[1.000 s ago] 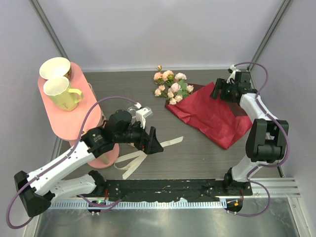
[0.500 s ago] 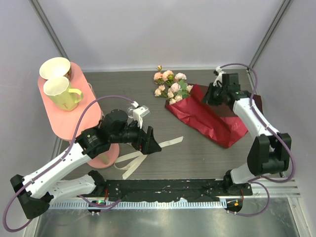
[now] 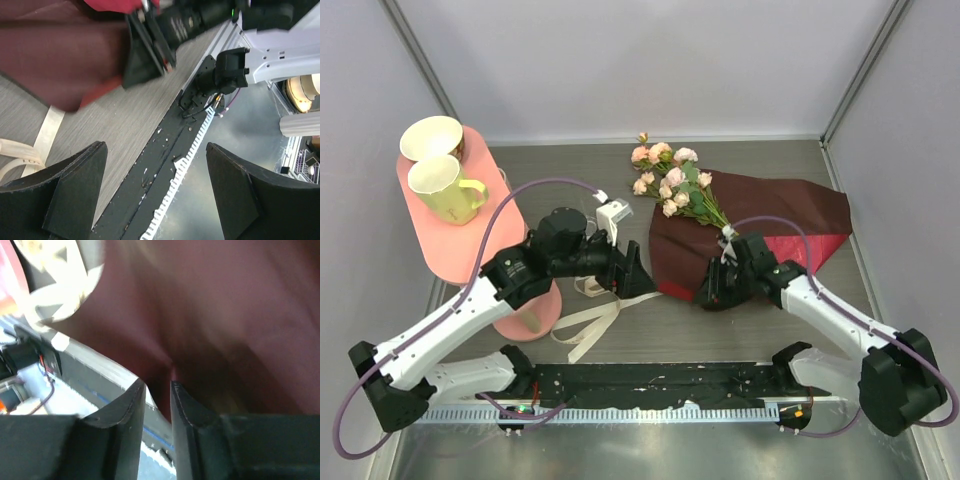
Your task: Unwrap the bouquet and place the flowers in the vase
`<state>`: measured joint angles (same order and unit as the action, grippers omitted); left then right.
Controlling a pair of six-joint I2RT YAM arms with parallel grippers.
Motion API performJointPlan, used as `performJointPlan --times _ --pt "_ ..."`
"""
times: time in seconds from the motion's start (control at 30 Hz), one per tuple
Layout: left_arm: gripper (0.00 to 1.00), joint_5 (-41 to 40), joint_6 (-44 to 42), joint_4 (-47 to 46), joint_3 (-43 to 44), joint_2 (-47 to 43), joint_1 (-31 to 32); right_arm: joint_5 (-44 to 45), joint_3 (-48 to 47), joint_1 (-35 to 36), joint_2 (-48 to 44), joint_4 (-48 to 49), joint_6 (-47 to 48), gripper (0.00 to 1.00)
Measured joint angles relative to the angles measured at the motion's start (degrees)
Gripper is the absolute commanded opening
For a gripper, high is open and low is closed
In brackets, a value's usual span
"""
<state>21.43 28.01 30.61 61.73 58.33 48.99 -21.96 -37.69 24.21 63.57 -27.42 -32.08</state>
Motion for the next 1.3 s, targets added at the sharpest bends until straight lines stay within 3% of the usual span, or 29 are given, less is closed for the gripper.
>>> performJointPlan --times 0.07,0.17,0.27,0.37,0.5,0.53,0.6,0.73,0.93,1.13,1.3 --pt "0.84 -0.02 0.02 -0.85 0.72 1.46 0.00 -2.10 4.00 3.13 -1.53 0.59 -3.34 0.55" --pt "0.85 -0.02 0.07 -2.29 1.68 4.07 0.00 -5.90 6.40 6.95 -4.66 -0.92 -6.43 0.71" --pt "0.85 0.00 0.15 -4.22 2.97 7.63 0.00 -6.45 4.02 7.48 -8.57 -3.98 -6.93 0.78" --pt "0.84 0.00 0.33 -6.95 4.17 12.50 0.00 -0.50 -5.09 7.48 -9.51 -7.50 -6.93 0.82" --pt "0.81 -0.72 0.35 -10.14 5.22 21.14 0.00 15.85 -16.74 6.16 -4.28 -7.96 -7.67 0.67" --pt "0.80 -1.01 0.37 -10.60 5.29 23.12 0.00 19.19 -18.53 5.57 -2.43 -8.00 -7.78 0.52" --pt "0.78 -2.14 0.52 -11.32 5.62 28.20 0.00 26.01 -23.15 4.52 4.22 -9.16 -7.43 0.44" --pt "0.76 -4.20 2.12 -12.98 4.57 34.73 0.00 33.59 -30.21 4.46 19.21 -8.87 -5.97 0.43" --pt "0.75 -6.97 6.36 -18.01 -2.34 36.15 0.00 41.57 -33.22 4.96 29.16 -10.54 -8.02 0.42" --pt "0.76 -8.09 8.17 -21.44 -4.94 36.11 0.00 50.80 -29.29 3.19 27.56 -14.36 -16.26 0.34" --pt "0.76 -8.61 9.31 -23.89 -7.45 35.69 0.00 57.75 -21.20 -2.91 18.14 -22.91 -25.88 0.31"
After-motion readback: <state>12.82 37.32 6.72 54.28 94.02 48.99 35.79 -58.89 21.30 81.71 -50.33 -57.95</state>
